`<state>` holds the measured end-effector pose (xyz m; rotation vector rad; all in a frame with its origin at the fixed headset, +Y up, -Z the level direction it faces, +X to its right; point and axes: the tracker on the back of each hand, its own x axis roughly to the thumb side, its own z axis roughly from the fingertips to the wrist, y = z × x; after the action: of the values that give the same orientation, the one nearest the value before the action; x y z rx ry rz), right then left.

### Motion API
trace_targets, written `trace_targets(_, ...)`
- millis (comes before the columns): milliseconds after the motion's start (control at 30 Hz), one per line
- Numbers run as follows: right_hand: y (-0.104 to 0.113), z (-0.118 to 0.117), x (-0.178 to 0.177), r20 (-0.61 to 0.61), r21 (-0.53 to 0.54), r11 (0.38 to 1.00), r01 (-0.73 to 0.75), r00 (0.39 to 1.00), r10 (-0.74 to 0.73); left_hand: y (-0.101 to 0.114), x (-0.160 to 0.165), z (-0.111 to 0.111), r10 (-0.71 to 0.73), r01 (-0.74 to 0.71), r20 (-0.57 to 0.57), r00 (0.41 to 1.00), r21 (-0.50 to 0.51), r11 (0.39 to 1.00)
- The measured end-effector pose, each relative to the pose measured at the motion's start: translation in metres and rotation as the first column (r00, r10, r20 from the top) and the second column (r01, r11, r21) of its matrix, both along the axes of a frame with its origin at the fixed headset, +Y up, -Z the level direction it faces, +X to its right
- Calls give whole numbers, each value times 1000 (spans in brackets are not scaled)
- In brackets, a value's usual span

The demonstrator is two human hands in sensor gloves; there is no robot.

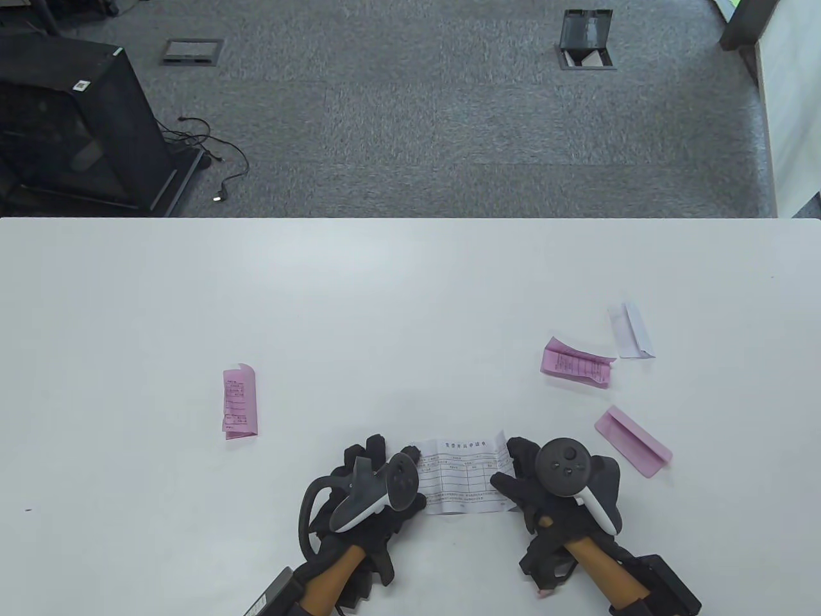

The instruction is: Unfold folded invoices and stack

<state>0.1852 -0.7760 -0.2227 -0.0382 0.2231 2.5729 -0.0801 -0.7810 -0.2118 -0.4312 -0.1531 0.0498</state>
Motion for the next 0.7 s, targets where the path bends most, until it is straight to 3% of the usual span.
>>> trace_targets(467, 1, -5, 13, 116, 32, 999, 14, 993, -17, 0, 1, 1, -3, 3, 0, 1000, -1, 1000)
trace_targets(700, 4, -4, 15, 103, 63, 996, 66, 992, -72, 0, 0, 1, -3, 3, -2, 1000, -1, 1000)
